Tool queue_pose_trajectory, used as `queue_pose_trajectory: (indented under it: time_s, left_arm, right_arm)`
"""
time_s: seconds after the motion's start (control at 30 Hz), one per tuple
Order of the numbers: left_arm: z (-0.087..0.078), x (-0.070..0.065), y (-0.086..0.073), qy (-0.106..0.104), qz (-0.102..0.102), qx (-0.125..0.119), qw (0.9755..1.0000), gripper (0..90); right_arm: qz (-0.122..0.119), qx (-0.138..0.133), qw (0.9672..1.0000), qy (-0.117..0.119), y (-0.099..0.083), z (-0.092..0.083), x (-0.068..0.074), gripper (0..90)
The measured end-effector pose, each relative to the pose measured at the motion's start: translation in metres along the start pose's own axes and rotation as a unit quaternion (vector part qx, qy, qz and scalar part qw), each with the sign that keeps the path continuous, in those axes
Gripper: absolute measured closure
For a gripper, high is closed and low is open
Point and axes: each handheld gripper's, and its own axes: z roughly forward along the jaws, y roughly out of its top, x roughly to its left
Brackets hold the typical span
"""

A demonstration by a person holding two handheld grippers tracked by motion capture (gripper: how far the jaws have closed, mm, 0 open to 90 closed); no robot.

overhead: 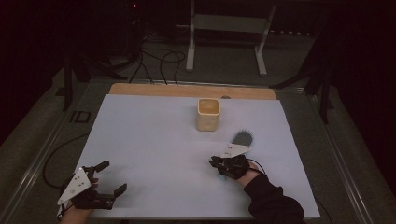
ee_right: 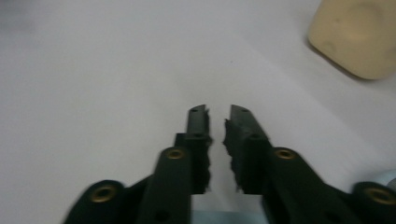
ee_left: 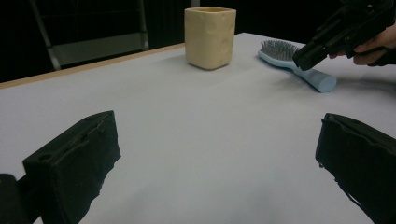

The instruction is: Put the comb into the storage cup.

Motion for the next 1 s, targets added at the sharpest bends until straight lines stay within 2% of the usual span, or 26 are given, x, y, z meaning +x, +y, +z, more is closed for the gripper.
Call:
queue_pose_trajectory:
  time_s: [0.1, 0.33, 0.57, 1.0]
  left_arm:
    - [0.0, 0.0, 0.0, -0.001, -0.002, -0.001, 1.0, 0.0]
    - [0.0, 0.0, 0.0, 0.001, -0.003, -0.002, 1.0, 0.0]
    - [-0.001, 0.0, 0.0, 0.002, 0.001, 0.002, 1.0, 0.0]
    - [-0.001, 0.0, 0.0, 0.004, -0.001, 0.001, 1.0, 0.0]
  right_arm:
    - [0.002, 0.008, 1.0, 0.003, -0.001, 0.002, 0.0, 89.4]
    - [0.002, 0.038, 0.9992, 0.011, -0.005, 0.007, 0.002, 90.0]
    - [-0.007, 0.049, 0.9988, 0.008, -0.011, 0.005, 0.007, 90.0]
    - [0.0, 0.061, 0.9981, -0.001, -0.024, -0.008, 0.01, 90.0]
